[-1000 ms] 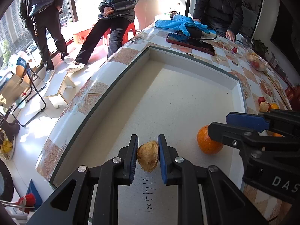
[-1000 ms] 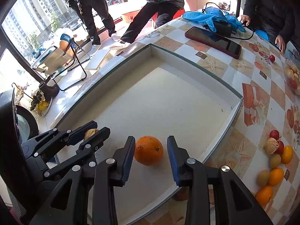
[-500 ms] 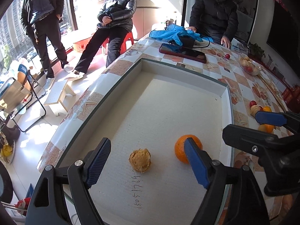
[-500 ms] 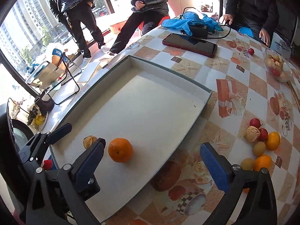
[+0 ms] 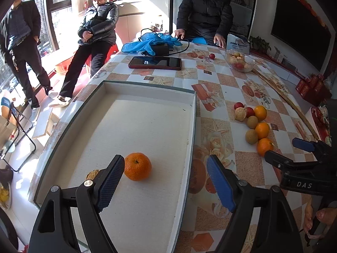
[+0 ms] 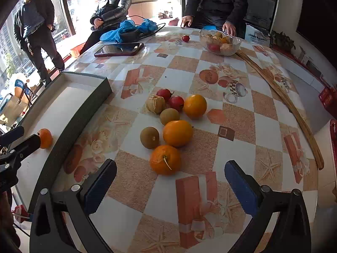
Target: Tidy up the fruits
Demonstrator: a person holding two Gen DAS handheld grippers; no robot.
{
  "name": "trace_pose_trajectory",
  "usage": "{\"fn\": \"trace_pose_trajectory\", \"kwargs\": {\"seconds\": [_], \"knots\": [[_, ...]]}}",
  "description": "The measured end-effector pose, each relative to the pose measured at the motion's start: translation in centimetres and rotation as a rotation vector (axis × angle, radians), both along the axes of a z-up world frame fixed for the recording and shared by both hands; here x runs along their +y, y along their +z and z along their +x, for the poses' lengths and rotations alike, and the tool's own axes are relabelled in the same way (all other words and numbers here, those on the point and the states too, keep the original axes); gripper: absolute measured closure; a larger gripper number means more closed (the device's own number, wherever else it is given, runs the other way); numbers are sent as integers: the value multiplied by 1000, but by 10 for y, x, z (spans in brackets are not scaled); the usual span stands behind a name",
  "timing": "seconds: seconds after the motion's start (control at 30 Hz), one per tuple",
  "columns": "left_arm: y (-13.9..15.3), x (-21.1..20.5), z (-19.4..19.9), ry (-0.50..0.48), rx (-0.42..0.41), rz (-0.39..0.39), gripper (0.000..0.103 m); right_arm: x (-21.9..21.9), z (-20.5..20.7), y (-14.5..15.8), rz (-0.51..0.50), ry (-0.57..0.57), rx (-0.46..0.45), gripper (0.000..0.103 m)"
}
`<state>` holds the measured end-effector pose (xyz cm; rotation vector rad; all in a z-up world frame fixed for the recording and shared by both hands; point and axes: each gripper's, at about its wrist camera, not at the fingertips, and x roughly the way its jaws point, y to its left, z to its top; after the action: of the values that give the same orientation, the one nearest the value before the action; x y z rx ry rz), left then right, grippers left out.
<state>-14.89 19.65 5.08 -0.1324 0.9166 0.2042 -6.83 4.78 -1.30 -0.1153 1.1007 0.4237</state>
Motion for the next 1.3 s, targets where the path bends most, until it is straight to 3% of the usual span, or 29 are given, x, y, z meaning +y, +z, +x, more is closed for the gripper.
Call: {"fn": "trace_pose_trajectory", "kwargs": {"seconds": [0.2, 0.33, 0.4, 0.47, 0.53, 0.7, 0.97, 1.07, 1.1, 1.2, 1.23, 1.27, 1.3], "knots": [[2, -35, 9, -79, 12, 8, 20, 5, 5, -18, 5, 32, -5, 0], [-5, -50, 19, -98, 33, 15, 20, 13, 10, -24, 25, 42, 12, 30], [-9, -56, 25, -101, 42, 14, 20, 11, 11, -28, 37, 38, 22, 38], [-13, -62, 31, -103, 48, 11, 20, 7, 12, -29, 45, 32, 10, 58], [-17, -67, 37, -105, 51, 4, 20, 1, 12, -28, 75, 35, 17, 65], [-31, -86, 60, -125, 60, -16, 20, -31, 11, -29, 103, -16, 26, 65], [-55, -120, 101, -153, 53, 6, 21, -94, -14, -28, 53, -84, -13, 65], [-64, -122, 107, -147, 65, 15, 53, -114, -24, -28, 21, -102, -35, 65], [-64, -123, 104, -146, 55, 15, 72, -120, -28, -28, 15, -107, -40, 65], [-64, -123, 87, -157, 45, 17, 74, -132, -36, -27, 13, -112, -53, 64], [-64, -122, 77, -153, 36, 22, 74, -134, -38, -28, 15, -109, -54, 57], [-65, -122, 68, -146, 25, 33, 74, -136, -40, -29, 18, -107, -54, 41], [-65, -121, 60, -137, 14, 42, 73, -138, -42, -30, 22, -109, -60, 32]]}}
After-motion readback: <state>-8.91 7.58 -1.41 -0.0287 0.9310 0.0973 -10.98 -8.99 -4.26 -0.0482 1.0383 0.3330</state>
